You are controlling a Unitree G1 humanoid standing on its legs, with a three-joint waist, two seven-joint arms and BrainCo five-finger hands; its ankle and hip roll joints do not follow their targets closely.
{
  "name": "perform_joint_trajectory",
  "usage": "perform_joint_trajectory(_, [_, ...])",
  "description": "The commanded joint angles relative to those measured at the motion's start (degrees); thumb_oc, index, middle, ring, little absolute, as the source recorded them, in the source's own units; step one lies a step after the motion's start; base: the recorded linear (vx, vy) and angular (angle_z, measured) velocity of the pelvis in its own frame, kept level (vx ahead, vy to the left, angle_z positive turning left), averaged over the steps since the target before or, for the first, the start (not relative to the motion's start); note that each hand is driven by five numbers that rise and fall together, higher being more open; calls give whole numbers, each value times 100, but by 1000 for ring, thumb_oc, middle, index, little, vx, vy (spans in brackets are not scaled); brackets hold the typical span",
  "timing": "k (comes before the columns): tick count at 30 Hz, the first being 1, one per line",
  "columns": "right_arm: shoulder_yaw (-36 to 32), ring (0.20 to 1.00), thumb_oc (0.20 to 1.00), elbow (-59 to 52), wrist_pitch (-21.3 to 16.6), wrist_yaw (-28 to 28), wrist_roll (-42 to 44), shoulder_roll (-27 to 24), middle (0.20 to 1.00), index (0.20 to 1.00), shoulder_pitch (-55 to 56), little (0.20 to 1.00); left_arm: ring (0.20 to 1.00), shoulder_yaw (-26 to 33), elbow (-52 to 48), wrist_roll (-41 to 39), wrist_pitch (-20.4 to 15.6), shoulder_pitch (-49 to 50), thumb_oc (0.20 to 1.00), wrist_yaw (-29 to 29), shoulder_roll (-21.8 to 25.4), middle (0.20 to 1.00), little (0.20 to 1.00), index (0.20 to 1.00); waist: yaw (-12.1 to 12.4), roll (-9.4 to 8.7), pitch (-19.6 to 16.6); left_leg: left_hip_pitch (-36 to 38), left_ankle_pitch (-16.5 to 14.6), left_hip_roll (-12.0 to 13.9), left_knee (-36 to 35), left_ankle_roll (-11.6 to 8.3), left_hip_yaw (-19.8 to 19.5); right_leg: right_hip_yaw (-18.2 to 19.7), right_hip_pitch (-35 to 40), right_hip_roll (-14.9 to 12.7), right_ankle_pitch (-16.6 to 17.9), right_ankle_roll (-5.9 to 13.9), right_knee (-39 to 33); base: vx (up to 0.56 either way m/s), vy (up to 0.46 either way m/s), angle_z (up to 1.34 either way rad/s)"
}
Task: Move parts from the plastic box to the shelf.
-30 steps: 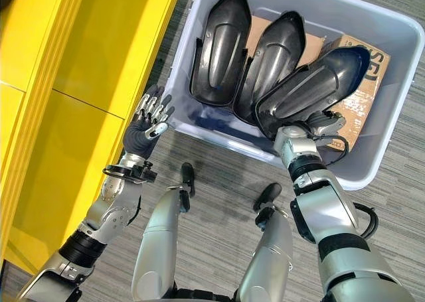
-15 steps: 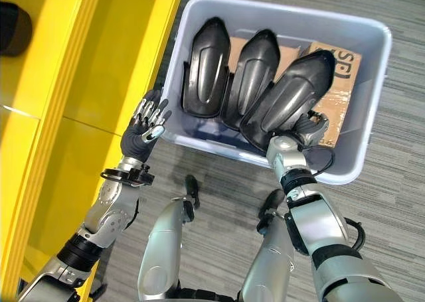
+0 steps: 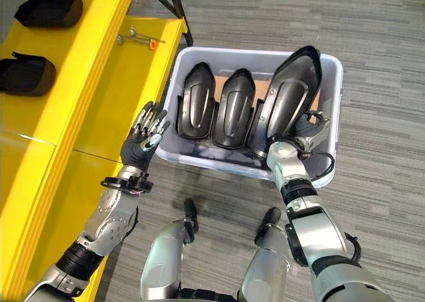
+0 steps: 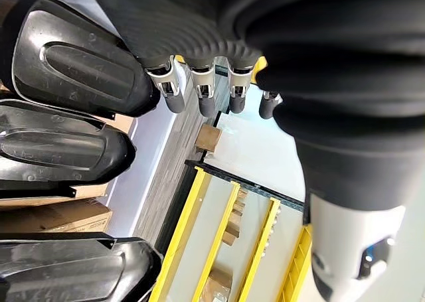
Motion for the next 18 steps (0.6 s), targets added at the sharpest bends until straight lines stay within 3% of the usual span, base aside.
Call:
perform_joint_trajectory(1, [-32, 200, 200, -527, -218, 352, 108, -4, 200, 200, -320, 200, 1000, 238, -357, -37, -259, -146, 1000, -303, 72, 1000, 1000, 1000, 67, -42, 225, 288, -40, 107, -200, 8, -16, 82, 591, -153, -608, 302, 430, 39, -27, -2])
perform_joint_trajectory(5, [10, 200, 200, -526, -174, 788, 521, 116, 200, 200, -295, 200, 1000, 276, -320, -40, -191, -66, 1000, -362, 46, 1000, 1000, 1000, 58, -80, 188, 582, -40, 158, -259, -23, 1, 62, 822, -132, -639, 254, 409, 66, -28, -2])
perform_joint_trajectory(10, [236, 200, 200, -1054, -131, 1812, 860, 388, 200, 200, 32, 200, 1000, 385, -264, 52, -78, 180, 1000, -298, -28, 1000, 1000, 1000, 25, -194, -127, 990, 1, 256, -438, -83, 45, 34, 1136, -49, -660, 185, 276, 123, -14, 1])
perform_joint_trajectory(13, [354, 200, 200, -1474, 17, 2375, 1471, 564, 200, 200, 374, 200, 1000, 495, -256, 156, -10, 382, 1000, -287, -97, 1000, 1000, 1000, 12, -262, -310, 1214, 18, 281, -557, -93, 68, -13, 1337, -14, -686, 159, 195, 139, 24, 1])
perform_joint_trajectory(16, [694, 200, 200, -2333, 456, 2955, 1961, 887, 200, 200, 1188, 200, 1000, 760, -265, 403, 1, 842, 1000, -246, -160, 1000, 1000, 1000, 11, -359, -602, 1442, -3, 227, -629, -57, 98, -128, 1640, 45, -713, 150, 45, 171, 146, 5])
perform_joint_trajectory(18, [746, 200, 200, -2425, 510, 3029, 2045, 928, 200, 200, 1306, 200, 1000, 783, -233, 476, -27, 898, 1000, -268, -166, 1000, 1000, 1000, 21, -378, -644, 1459, -7, 210, -627, -46, 104, -158, 1690, 47, -701, 156, 7, 74, 158, 6])
